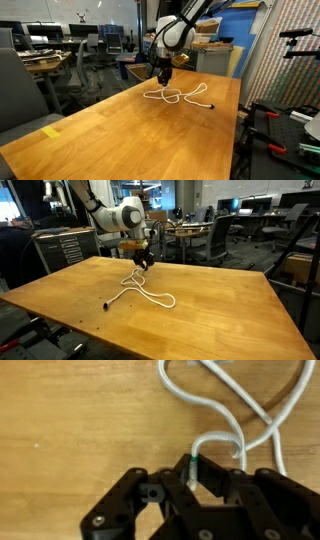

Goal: Tie a knot using the white rope

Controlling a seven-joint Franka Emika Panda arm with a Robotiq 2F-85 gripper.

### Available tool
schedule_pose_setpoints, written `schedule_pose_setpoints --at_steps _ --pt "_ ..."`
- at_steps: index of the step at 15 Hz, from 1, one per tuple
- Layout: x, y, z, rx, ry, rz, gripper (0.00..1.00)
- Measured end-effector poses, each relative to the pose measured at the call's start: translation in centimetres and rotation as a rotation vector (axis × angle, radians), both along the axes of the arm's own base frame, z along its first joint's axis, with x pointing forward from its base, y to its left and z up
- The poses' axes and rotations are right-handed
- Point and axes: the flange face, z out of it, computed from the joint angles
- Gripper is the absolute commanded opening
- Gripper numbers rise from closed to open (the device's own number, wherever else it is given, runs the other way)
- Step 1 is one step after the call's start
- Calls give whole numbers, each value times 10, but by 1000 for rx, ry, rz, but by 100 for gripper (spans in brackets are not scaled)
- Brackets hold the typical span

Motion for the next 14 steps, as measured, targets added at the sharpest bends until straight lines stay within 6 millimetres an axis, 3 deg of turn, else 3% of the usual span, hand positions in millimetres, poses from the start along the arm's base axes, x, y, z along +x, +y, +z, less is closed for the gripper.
schedule_pose_setpoints --at_steps 8,11,14 --pt "1 125 173 -226 -300 336 4" --pt "-1 169 212 -290 -417 453 4" --pt "-4 207 231 -302 -545 564 4"
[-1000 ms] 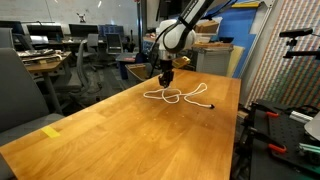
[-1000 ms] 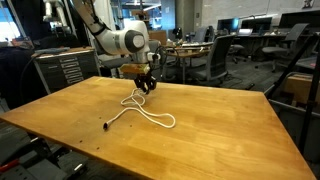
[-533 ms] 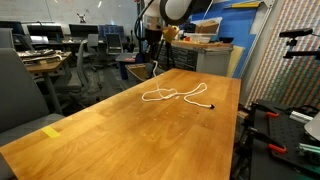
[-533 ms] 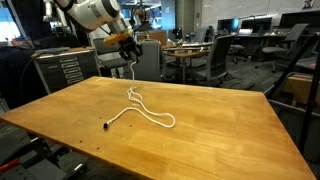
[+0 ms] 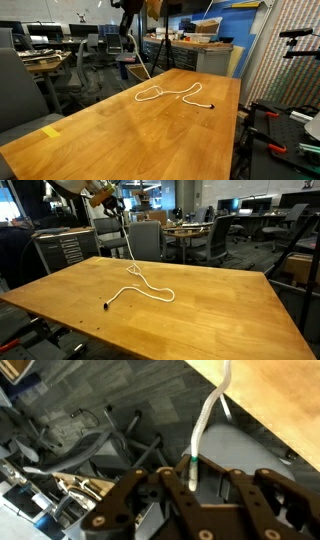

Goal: Tie a knot using the white rope

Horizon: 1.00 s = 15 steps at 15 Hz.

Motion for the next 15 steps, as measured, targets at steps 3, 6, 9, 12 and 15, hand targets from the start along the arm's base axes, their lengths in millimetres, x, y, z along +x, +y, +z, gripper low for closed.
schedule_pose_setpoints --at_steps 3,6,9,12,15 --pt "-3 24 13 67 -99 112 4" --pt "-3 32 7 136 -119 163 5" --pt "0 26 -33 157 -36 150 5" --pt "9 -12 -61 157 12 91 5" --pt "14 -65 -63 177 15 15 5"
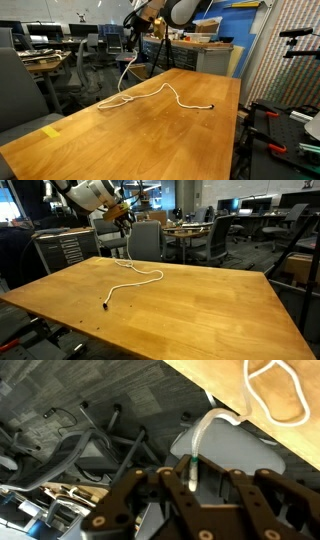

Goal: Tie a knot using the white rope

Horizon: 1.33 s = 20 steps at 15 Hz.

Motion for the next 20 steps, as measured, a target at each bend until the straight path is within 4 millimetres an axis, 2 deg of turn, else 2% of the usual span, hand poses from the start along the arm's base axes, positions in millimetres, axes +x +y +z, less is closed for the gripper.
schedule_pose_setpoints --at_steps 5,8,12,14,15,16,17,18,19,20 --pt "3 -96 -6 -48 -48 -88 5" --pt "-4 -154 -12 -73 -117 -127 5" --pt "-21 -256 5 -108 -204 -283 5" --pt "-33 -296 15 -112 -235 -372 5" --pt "-38 -310 17 -110 -243 -409 6" --pt "-43 -319 15 -109 -243 -441 37" --pt "-49 -322 6 -102 -230 -465 38" --pt "-56 -320 -8 -88 -203 -478 43" --pt "-63 -313 -26 -68 -168 -481 27" --pt "-72 -302 -46 -44 -125 -474 34"
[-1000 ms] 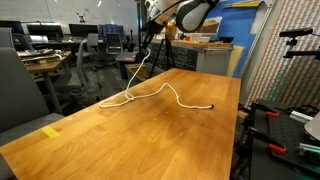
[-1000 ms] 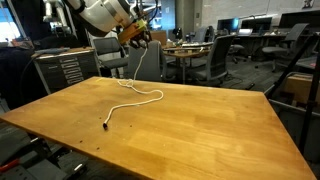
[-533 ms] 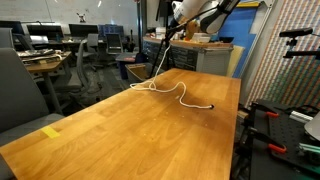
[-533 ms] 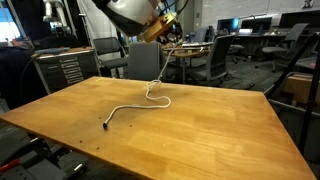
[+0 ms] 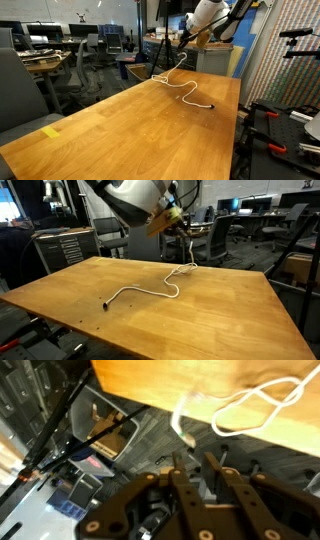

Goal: Tie a knot using the white rope

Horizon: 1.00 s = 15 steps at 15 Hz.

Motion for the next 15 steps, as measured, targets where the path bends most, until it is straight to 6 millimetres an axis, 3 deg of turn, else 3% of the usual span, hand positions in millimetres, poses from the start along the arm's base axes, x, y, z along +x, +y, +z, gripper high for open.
schedule_pose_setpoints --at_steps 1,3,7,12,15 --pt "-8 11 -18 27 35 9 67" --pt "-14 23 -33 46 66 19 70" --pt "-28 31 -62 44 163 3 99" --pt "-65 53 -112 67 402 93 100" --pt "-65 57 -126 65 525 139 100"
